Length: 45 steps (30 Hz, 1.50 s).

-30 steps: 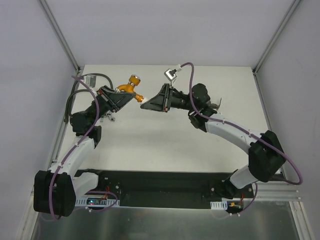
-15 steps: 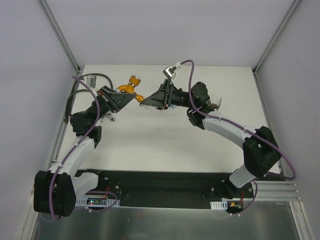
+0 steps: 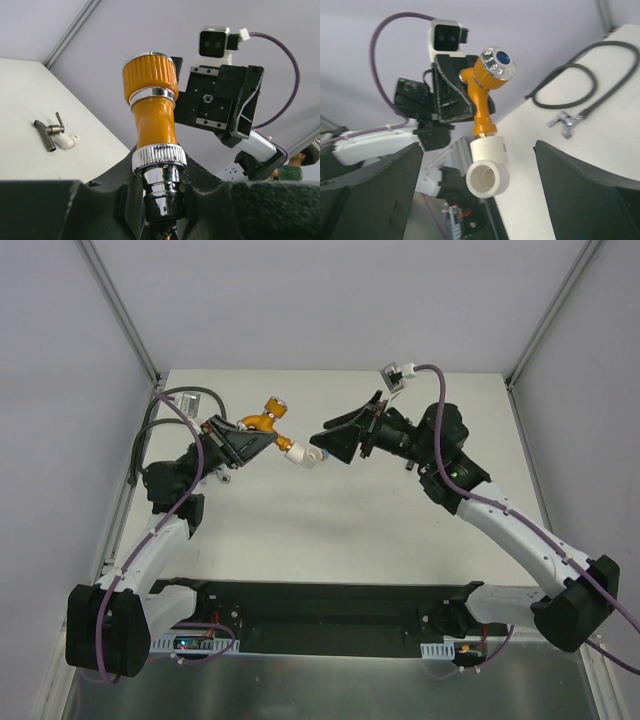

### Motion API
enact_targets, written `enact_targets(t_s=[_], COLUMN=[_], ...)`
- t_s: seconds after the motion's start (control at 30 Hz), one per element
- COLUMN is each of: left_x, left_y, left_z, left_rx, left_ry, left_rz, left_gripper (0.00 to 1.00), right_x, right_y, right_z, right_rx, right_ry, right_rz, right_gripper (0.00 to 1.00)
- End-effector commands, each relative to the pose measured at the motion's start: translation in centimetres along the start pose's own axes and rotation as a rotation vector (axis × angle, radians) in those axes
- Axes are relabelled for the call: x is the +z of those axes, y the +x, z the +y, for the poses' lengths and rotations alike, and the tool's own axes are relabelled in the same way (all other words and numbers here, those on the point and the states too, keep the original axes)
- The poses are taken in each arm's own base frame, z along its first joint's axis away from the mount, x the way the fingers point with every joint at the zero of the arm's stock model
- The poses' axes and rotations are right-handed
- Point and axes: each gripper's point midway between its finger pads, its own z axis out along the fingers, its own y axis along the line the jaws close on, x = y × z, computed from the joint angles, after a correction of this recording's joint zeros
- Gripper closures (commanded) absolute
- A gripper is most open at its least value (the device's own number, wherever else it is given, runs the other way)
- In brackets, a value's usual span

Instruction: Install the water faucets

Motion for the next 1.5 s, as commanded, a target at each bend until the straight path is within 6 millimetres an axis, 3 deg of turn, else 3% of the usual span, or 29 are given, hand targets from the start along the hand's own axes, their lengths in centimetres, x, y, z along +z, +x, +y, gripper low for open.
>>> enact_targets(t_s=[0.0,0.07,0.1,0.17,0.2,0.43,0.63,0.77,0.87,0.97,1.0,1.07,1.1,1.2,1.3,1.33,1.4,1.43,1.47], left_x=[0.5,0.5,0.5,0.6,0.6,0.6,0.6,0.7,0.7,0.7,0.7,0.7,0.7,0.7,0.7,0.7,0.7,0.7,0.6], left_y=[-1.0,-0.9,-0.9,-0.9,-0.9,-0.8,-0.8,-0.8,-0.8,-0.8,-0.8,-0.8,-0.8,-0.8,-0.8,-0.8,-0.7,-0.7,-0.7], left_z=[-2.0,-1.8,-1.6,-1.2,-1.0,-0.4,-0.5,-0.6,-0.7,-0.9,-1.0,-1.1,-1.3,-1.6,-1.8,-2.0,-2.2,-2.3,-2.5], left_rx=[0.077,0.065,0.062,0.047,0.044,0.021,0.015,0.018,0.019,0.023,0.023,0.025,0.029,0.038,0.045,0.048,0.059,0.066,0.070], left_ry=[0.043,0.031,0.025,0.008,0.001,-0.029,-0.027,-0.023,-0.022,-0.014,-0.012,-0.005,0.001,0.014,0.025,0.030,0.042,0.048,0.055], left_rz=[-0.013,-0.008,-0.006,-0.003,-0.004,0.003,0.011,0.011,0.012,0.016,0.016,0.018,0.019,0.020,0.023,0.026,0.029,0.029,0.034], left_gripper=[1.00,1.00,1.00,1.00,1.00,1.00,1.00,1.00,1.00,1.00,1.00,1.00,1.00,1.00,1.00,1.00,1.00,1.00,1.00], right_x=[-1.7,-2.1,-1.5,-1.6,-1.1,0.3,2.4,3.2,3.6,4.0,4.1,4.2,4.2,4.2,3.9,4.0,3.5,3.6,3.4], right_y=[-1.2,-1.2,-0.2,0.2,1.5,2.4,4.2,4.2,4.3,4.3,4.4,4.4,4.4,4.4,4.8,4.7,5.1,5.2,4.6], right_z=[-1.1,-1.0,0.4,0.1,1.1,1.5,-1.6,-3.2,-4.5,-5.0,-5.0,-4.9,-4.9,-4.3,-3.6,-2.4,-2.5,-1.0,-1.1], right_rx=[-0.346,-0.532,-0.595,-0.734,-0.847,-1.265,-1.444,-1.506,-1.558,-1.571,-1.563,-1.551,-1.532,-1.485,-1.421,-1.340,-1.268,-1.185,-1.138], right_ry=[0.183,0.228,0.204,0.281,0.252,0.426,0.578,0.687,0.771,0.815,0.815,0.802,0.797,0.755,0.646,0.567,0.497,0.394,0.371], right_rz=[-0.031,-0.016,0.004,0.022,0.054,0.062,0.185,0.219,0.246,0.242,0.237,0.225,0.212,0.181,0.187,0.148,0.178,0.157,0.153], right_gripper=[0.04,0.04,0.04,0.04,0.04,0.03,0.01,0.05,0.16,0.35,0.47,0.59,0.72,0.98,0.98,0.98,0.98,0.98,0.98])
